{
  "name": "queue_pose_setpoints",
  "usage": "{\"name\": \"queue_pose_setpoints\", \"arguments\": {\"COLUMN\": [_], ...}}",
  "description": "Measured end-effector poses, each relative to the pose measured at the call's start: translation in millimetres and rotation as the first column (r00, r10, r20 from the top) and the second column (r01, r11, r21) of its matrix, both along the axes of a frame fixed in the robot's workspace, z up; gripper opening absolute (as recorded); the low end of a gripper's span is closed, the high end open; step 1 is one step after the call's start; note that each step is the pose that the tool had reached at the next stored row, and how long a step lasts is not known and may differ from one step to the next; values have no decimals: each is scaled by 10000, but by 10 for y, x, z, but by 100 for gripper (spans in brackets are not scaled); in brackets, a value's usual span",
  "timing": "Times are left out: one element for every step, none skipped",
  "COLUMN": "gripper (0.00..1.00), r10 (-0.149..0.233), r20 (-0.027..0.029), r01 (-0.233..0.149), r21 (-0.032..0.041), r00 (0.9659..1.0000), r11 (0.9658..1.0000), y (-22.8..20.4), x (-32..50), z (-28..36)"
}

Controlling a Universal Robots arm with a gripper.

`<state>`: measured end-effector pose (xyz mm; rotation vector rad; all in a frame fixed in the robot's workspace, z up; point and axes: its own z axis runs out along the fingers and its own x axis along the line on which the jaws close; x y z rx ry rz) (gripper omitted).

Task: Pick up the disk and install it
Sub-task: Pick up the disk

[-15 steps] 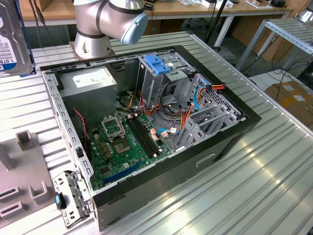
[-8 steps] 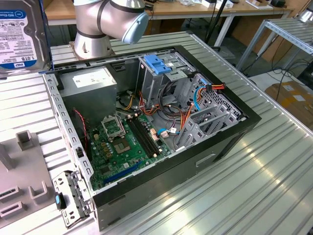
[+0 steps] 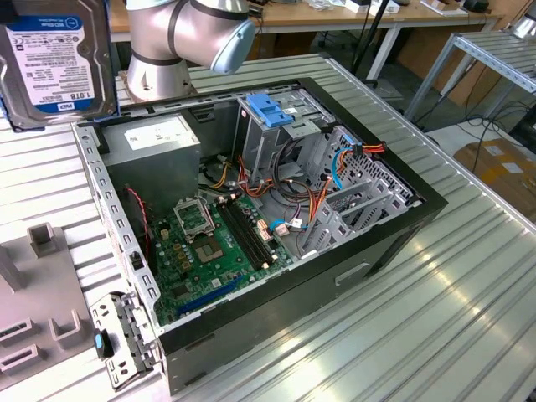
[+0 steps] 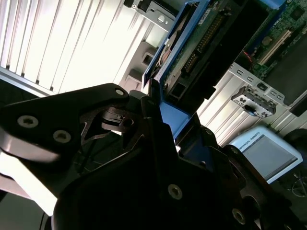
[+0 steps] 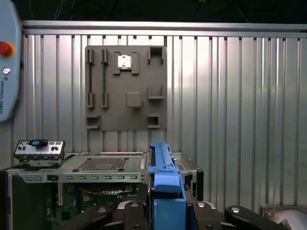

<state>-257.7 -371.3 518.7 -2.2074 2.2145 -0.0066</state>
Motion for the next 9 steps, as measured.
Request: {"name": "queue_pose_setpoints", "arguments": {"gripper": [37,37,37,37,37,37,37,37,37], "r10": [1,1,1,0,0,0,0,1,0], "r20": [-1,1,0,0,0,1,0,0,0], "r01": [-1,-1,-1,0,0,0,0,-1,0], "r21": [-1,0,-1,-1,-1,0,0,-1,-1], "r00": [10000,10000,10000,10000,10000,10000,10000,10000,10000], "r11": [10000,10000,10000,10000,10000,10000,10000,10000,10000], "y": [0,0,0,0,0,0,0,0,0], "x": [33,66,120,155,193,231,268,303,342], "z": [0,0,0,0,0,0,0,0,0]}}
